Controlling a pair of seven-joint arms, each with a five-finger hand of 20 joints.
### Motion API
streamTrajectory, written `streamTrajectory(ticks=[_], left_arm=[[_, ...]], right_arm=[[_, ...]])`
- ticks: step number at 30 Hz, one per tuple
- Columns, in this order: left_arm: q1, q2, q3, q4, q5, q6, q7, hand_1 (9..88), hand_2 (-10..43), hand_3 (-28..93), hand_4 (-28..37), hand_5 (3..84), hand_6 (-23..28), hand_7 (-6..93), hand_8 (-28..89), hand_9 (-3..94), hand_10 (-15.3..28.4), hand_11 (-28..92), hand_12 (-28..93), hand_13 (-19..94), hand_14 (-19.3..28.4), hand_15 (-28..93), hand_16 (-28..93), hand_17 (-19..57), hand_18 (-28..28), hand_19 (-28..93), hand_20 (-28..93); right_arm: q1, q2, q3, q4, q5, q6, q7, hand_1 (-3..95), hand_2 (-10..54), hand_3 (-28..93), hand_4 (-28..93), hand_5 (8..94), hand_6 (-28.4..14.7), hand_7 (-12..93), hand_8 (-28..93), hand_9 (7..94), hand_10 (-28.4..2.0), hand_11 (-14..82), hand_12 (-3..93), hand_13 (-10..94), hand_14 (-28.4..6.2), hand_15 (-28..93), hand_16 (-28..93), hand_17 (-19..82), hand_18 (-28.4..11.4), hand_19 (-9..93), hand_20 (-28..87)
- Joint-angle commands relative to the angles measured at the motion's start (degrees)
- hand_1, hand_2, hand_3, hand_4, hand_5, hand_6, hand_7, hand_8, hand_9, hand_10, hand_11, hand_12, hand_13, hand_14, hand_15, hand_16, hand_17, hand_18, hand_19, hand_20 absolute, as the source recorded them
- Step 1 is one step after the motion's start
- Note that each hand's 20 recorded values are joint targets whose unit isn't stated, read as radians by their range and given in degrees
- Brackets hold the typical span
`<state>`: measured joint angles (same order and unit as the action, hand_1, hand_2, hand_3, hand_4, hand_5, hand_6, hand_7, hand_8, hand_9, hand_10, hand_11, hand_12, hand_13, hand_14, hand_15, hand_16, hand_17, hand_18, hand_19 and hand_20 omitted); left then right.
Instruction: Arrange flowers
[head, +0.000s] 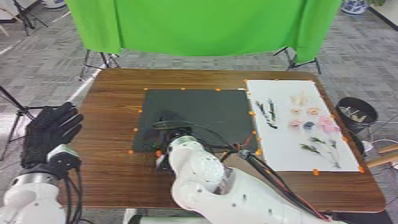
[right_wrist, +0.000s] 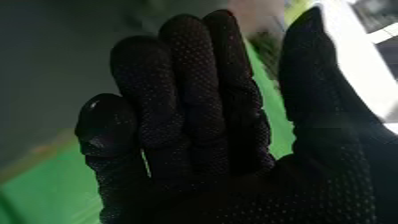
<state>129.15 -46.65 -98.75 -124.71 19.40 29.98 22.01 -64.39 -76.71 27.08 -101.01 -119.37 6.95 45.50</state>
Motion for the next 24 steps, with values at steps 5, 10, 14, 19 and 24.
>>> streamTrajectory(ticks=[5,10,14,19,24], left_arm=[[-2.0,0.33,1.32,0.19,0.2,-1.04,-0.69,27.6,16.0,69,-28.3,48.2,11.2,13.6,-8,38.7,17.2,23,10,27,17.6,40,-10,-6.6,16.1,44,5],[-3.0,0.39,2.13,0.57,0.56,-1.39,-1.31,27.6,16.0,69,-28.3,48.2,11.3,13.5,-8,38.7,17.2,23,10,27,17.7,40,-10,-6.7,16.2,44,5],[-4.0,0.07,3.23,1.3,0.55,-1.61,-1.95,27.5,16.0,70,-28.3,48.1,11.3,13.5,-8,38.6,17.2,23,10,27,17.6,41,-10,-6.7,16.2,44,5],[-4.0,0.0,3.29,1.34,0.84,-2.07,-1.82,27.5,16.0,70,-28.3,48.1,11.3,13.4,-8,38.7,17.2,23,10,27,17.7,40,-10,-6.6,16.2,44,5],[-3.4,-0.1,2.83,1.16,0.48,-2.19,-1.03,27.5,16.0,70,-28.3,48.1,11.3,13.5,-8,38.6,17.2,23,10,27,17.7,41,-10,-6.6,16.2,44,5]], right_arm=[[-3.5,-3.5,10.2,-1.9,11.5,-23.0,-7.5,26.4,20.2,85,-13,60.2,-3.0,14,-12,77.3,-18.2,34.0,28.3,67,-17.4,62,31,38,-23.9,92,35],[-4.4,-5.6,12.4,0.7,11.1,-31.3,-7.1,24.9,28.4,87,-10,52.9,-1.4,13,-12,75.7,-18.4,34.5,29.1,66,-17.4,64,32,37,-23.8,92,36],[-6.1,-7.1,13.7,2.8,9.6,-32.4,-6.7,23.8,28.7,88,-7,47.6,-1.6,13,-12,72.6,-18.9,36.6,30.4,65,-17.7,65,33,37,-24.4,91,37],[-5.6,-6.6,12.7,3.6,8.2,-33.8,-4.3,23.1,28.3,88,-6,47.7,-2.3,13,-12,72.3,-19.1,37.3,30.1,65,-17.8,66,33,37,-24.6,91,37],[-5.1,-5.9,12.7,3.1,8.8,-34.8,-2.8,21.5,26.6,88,-6,54.1,-4.8,13,-12,72.9,-19.3,38.0,29.8,66,-17.9,67,33,37,-24.8,92,36]])
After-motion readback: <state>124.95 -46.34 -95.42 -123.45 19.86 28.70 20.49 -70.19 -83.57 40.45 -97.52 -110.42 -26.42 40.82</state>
